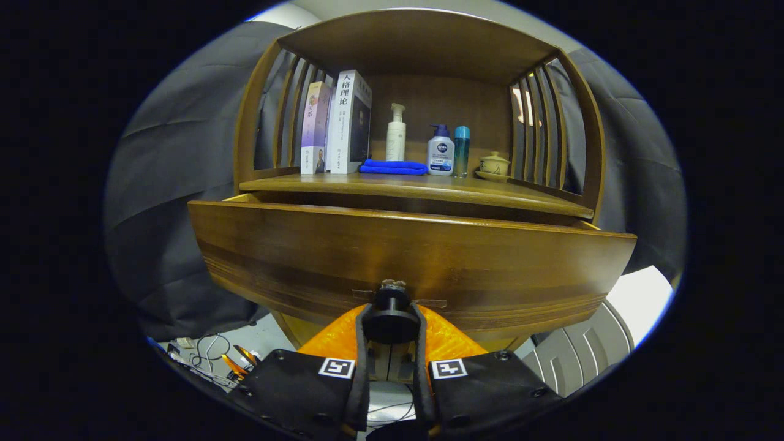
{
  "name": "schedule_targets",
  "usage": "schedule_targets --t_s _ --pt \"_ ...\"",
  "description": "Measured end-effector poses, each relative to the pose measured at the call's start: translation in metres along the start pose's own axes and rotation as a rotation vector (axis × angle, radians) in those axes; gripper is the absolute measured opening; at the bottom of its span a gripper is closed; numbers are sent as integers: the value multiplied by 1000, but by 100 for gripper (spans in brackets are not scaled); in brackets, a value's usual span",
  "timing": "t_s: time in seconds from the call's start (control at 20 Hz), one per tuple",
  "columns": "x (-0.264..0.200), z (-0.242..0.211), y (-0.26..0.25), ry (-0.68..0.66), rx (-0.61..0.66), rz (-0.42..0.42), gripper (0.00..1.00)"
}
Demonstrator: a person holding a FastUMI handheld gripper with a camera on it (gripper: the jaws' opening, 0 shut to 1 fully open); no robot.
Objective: Pull open the drawer, take out the items inside it, and place them on the countertop above the cabinet.
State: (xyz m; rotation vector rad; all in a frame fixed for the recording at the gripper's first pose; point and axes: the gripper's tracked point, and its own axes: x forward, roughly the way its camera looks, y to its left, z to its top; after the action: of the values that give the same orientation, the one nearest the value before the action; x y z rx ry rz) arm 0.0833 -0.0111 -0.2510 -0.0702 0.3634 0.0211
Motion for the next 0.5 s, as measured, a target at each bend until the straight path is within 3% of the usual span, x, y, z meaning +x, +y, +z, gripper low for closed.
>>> schedule_targets --t_s 0.5 --pt "-37 -19 6 4 -36 15 31"
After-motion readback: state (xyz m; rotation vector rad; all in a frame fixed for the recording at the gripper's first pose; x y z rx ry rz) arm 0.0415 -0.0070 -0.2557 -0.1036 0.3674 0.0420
